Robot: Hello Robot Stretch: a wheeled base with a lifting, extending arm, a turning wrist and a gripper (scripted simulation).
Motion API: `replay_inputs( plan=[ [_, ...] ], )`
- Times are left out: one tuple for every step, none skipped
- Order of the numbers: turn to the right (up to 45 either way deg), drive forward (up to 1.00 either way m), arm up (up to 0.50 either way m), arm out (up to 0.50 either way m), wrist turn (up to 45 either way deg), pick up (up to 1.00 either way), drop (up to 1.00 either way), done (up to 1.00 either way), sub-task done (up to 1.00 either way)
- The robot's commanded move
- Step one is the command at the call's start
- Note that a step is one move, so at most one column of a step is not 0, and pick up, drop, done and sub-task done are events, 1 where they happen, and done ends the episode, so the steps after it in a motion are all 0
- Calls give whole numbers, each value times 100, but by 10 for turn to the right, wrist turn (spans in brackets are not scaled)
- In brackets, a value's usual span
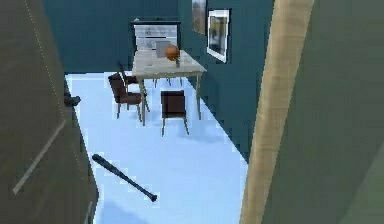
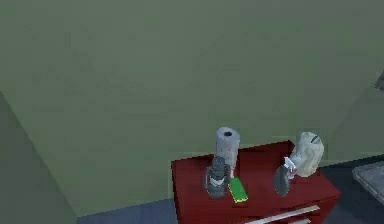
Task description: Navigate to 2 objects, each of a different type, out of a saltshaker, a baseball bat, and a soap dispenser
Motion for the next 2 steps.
replay_inputs(
  plan=[
    [-30,0,0,0,0,0,0,0,0],
    [0,100,0,0,0,0,0,0,0]
  ],
)
